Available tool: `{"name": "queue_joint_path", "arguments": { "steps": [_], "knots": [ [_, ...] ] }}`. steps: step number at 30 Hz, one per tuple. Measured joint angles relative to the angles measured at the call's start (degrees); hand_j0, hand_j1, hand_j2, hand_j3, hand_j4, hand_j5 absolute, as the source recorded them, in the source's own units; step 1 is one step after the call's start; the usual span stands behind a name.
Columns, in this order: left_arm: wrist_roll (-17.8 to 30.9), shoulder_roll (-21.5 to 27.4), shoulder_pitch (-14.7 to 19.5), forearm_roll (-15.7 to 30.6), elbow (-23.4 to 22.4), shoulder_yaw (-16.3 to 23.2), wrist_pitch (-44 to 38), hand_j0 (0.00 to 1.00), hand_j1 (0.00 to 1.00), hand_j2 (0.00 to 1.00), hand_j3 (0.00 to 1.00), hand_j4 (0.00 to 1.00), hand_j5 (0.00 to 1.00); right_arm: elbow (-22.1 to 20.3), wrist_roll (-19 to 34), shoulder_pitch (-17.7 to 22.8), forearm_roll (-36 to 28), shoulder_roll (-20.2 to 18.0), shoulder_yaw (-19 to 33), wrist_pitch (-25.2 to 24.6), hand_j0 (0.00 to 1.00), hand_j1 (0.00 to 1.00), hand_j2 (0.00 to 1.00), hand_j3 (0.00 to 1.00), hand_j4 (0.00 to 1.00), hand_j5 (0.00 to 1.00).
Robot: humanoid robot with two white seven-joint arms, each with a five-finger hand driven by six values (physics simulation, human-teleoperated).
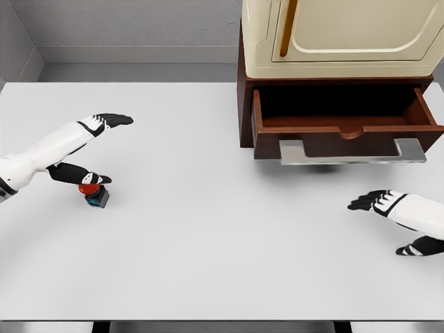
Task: Put the switch into the drawer with left arm, and close the drawer with right arm
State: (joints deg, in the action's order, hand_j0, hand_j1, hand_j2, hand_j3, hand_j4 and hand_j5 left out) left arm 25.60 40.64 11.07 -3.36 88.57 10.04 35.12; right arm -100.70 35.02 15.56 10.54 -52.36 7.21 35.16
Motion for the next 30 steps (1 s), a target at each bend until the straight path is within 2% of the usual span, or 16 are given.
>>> {"name": "queue_joint_path", "arguments": {
  "steps": [3, 5, 6, 7, 8, 11, 14, 16, 19, 22, 24, 30],
  "knots": [
    [-0.01, -0.03, -0.61, -0.01, 0.00, -0.20, 0.00, 1.00, 1.00, 1.00, 1.00, 1.00, 1.00, 0.00, 0.00, 0.09, -0.05, -0.08, -0.22, 0.00, 1.00, 1.00, 1.00, 1.00, 1.00, 1.00],
    [-0.23, -0.08, -3.16, 0.75, 0.00, -0.83, 0.03, 1.00, 1.00, 1.00, 1.00, 1.00, 1.00, 0.00, 0.00, 0.09, -0.08, -0.47, -0.24, 0.00, 1.00, 1.00, 1.00, 1.00, 1.00, 1.00],
    [-0.55, -0.04, -4.31, 2.56, -0.01, -1.08, 0.04, 1.00, 1.00, 1.00, 1.00, 1.00, 1.00, 0.00, 0.00, 0.18, -0.09, -0.85, -0.13, 0.00, 0.91, 0.91, 0.91, 0.91, 0.91, 0.91],
    [-0.95, -0.02, -4.57, 4.50, -0.01, -1.40, 0.04, 1.00, 1.00, 1.00, 1.00, 1.00, 1.00, 0.00, 0.00, 0.26, -0.10, -1.25, 0.05, 0.00, 0.64, 0.64, 0.64, 0.64, 0.64, 0.64],
    [-1.58, -0.02, -4.57, 6.61, -0.02, -1.70, 0.02, 1.00, 1.00, 1.00, 1.00, 1.00, 1.00, 0.00, 0.00, 0.35, -0.13, -1.71, 0.23, 0.00, 0.51, 0.51, 0.51, 0.51, 0.51, 0.51],
    [-5.34, 0.61, -6.15, 11.93, -0.01, -2.22, 0.00, 1.00, 1.00, 1.00, 1.00, 1.00, 1.00, 0.05, 0.00, 0.70, -0.23, -2.47, 1.72, 0.00, 0.51, 0.51, 0.51, 0.51, 0.51, 0.51],
    [-8.80, 1.86, -9.93, 16.56, -0.01, -2.31, -0.02, 1.00, 1.00, 1.00, 1.00, 1.00, 1.00, 0.12, 0.00, 0.88, -0.26, -2.33, 4.32, 0.00, 0.49, 0.49, 0.49, 0.49, 0.49, 0.49],
    [-9.82, 2.16, -12.57, 19.35, 0.00, -2.16, -0.04, 1.00, 1.00, 1.00, 1.00, 1.00, 1.00, 0.17, -0.01, 0.79, -0.29, -2.16, 5.62, -0.01, 0.55, 0.55, 0.55, 0.55, 0.55, 0.55],
    [-10.51, 2.22, -15.82, 22.44, 0.02, -2.02, -0.05, 1.00, 1.00, 1.00, 1.00, 1.00, 1.00, 0.12, -0.01, 0.88, -0.33, -1.84, 6.47, -0.01, 0.53, 0.53, 0.53, 0.53, 0.53, 0.53],
    [-10.74, 2.06, -17.23, 23.88, -0.26, -1.94, -0.06, 1.00, 1.00, 1.00, 1.00, 1.00, 1.00, 0.10, -0.01, 0.79, -0.45, -1.58, 6.58, 0.00, 0.53, 0.53, 0.53, 0.53, 0.53, 0.53],
    [-10.78, 1.96, -18.54, 23.95, -0.78, -1.86, -0.06, 1.00, 1.00, 1.00, 1.00, 1.00, 1.00, 0.08, -0.01, 1.05, -0.51, -1.43, 6.56, 0.00, 0.49, 0.49, 0.49, 0.49, 0.49, 0.49],
    [-10.76, 1.97, -18.54, 23.69, -1.55, -1.78, -0.07, 1.00, 1.00, 1.00, 1.00, 1.00, 1.00, 0.03, -0.01, 1.14, -0.71, -1.31, 7.02, 0.00, 0.53, 0.53, 0.53, 0.53, 0.53, 0.53]
  ]
}}
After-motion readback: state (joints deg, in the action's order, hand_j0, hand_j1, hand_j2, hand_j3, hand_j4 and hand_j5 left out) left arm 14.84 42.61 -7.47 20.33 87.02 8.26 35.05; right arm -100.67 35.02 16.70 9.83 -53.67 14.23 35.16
